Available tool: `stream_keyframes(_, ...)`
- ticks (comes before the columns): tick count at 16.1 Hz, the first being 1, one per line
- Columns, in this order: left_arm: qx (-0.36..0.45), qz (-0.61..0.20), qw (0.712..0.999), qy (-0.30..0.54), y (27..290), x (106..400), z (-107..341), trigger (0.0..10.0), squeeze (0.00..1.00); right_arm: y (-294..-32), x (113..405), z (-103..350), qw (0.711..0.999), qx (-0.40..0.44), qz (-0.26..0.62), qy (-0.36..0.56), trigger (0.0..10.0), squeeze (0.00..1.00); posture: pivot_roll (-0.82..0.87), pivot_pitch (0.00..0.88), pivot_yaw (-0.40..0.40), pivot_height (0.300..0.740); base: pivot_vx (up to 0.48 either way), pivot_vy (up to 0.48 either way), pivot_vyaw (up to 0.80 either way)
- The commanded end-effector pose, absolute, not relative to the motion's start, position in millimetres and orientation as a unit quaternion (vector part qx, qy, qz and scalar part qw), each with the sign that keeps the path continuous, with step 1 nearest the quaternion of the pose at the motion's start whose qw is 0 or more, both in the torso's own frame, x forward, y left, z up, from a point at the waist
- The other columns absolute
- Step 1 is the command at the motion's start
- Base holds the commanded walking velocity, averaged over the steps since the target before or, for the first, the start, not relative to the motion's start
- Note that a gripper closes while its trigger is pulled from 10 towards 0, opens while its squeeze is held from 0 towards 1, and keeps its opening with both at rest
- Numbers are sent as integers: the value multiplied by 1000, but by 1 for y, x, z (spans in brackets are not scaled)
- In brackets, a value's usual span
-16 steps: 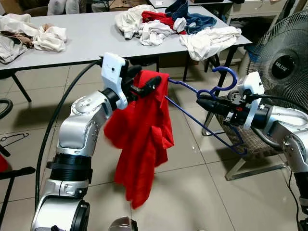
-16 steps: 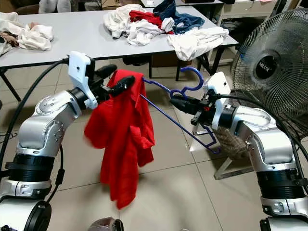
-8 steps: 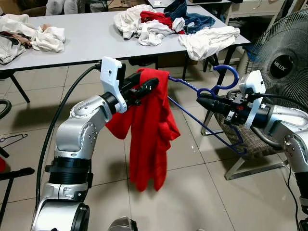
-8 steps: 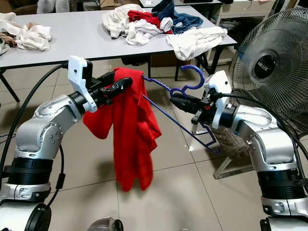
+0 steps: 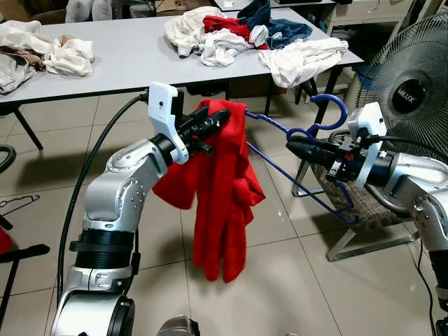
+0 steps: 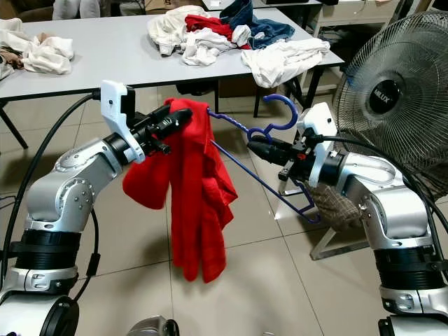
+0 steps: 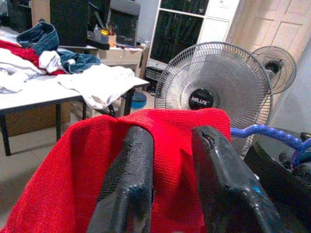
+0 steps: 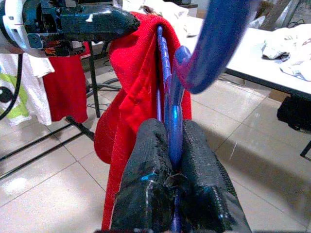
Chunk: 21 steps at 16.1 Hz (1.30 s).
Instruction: Hang hanger
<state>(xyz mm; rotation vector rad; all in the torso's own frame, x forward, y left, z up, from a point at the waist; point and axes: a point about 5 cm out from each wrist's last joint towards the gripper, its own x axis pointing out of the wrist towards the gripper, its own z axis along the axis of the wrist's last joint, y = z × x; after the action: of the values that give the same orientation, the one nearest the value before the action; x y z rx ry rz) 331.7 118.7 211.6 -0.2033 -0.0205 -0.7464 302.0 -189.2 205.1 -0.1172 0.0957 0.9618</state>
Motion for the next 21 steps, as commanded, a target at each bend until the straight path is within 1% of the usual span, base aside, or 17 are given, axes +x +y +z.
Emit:
stream_keyframes(1,-106,-371,923,-6,120,330,211,0,0,-191,301,219,885,-60,461,18,0,0,-15,0,45,740,0,0,0)
stream_keyframes(5,-122,-337,933,-5,131,334,209,0,0,-191,303,220,886,-59,459,13,0,0,-12,0,44,740,0,0,0)
stream_keyframes(11,-165,-345,924,17,141,325,200,0,0,-193,305,225,891,-51,452,0,0,0,-7,0,40,740,0,0,0)
stream_keyframes(16,-163,-348,922,36,142,319,189,0,0,-194,309,230,896,-48,441,-13,0,0,-9,0,39,740,0,0,0)
stream_keyframes(18,-150,-338,928,45,149,318,184,0,0,-195,311,233,900,-46,433,-20,0,0,-10,0,38,740,0,0,0)
stream_keyframes(19,-147,-325,933,48,157,318,182,0,0,-197,312,234,901,-45,431,-23,0,0,-9,0,37,740,0,0,0)
stream_keyframes(21,-145,-319,935,49,161,318,182,0,0,-197,312,235,902,-45,429,-23,0,0,-7,0,35,740,0,0,0)
